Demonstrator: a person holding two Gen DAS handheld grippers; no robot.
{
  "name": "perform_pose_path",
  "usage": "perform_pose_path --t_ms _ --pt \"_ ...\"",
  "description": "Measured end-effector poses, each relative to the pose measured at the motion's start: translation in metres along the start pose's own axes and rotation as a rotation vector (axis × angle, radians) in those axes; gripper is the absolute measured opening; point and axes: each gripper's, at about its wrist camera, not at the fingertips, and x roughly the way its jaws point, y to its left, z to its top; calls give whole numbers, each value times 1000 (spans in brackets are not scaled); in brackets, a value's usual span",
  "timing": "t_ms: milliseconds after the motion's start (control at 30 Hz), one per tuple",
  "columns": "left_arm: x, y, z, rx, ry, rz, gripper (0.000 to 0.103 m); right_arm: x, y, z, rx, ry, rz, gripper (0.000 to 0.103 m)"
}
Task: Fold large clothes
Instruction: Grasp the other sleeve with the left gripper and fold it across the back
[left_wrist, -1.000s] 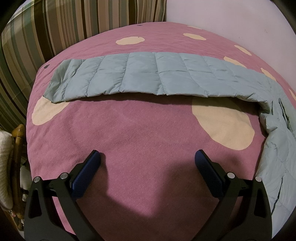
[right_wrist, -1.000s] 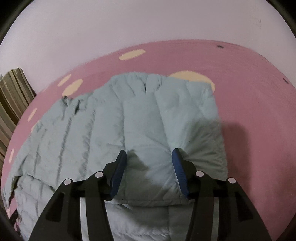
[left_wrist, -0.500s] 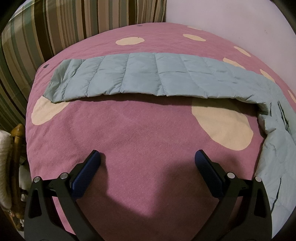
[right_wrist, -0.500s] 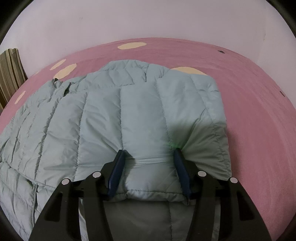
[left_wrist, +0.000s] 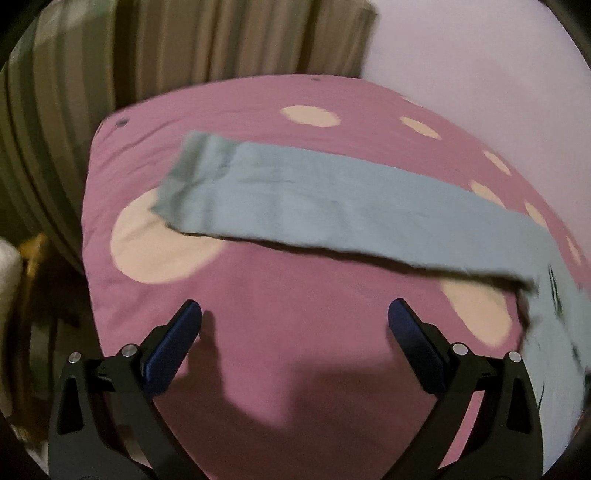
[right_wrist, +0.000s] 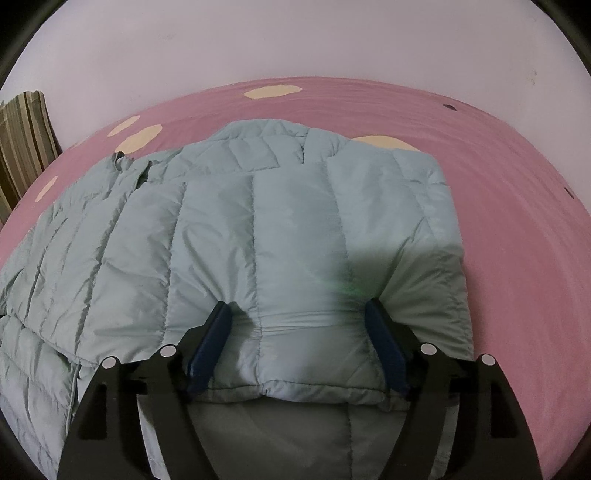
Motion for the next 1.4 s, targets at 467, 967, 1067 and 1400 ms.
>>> perform_pose_path --t_ms 467,967,1067,1400 --pt "49 69 58 -335 -60 -135 91 -2 1 -4 1 -5 -9 75" --pt "61 95 65 -376 -64 -214 9 -1 0 -5 -1 -8 -11 75" --pt "56 85 69 -339 -73 -199 6 -1 0 -5 -1 -8 -11 75" --pt "0 -40 87 -80 -158 -371 4 -2 -1 -6 7 -12 -5 75"
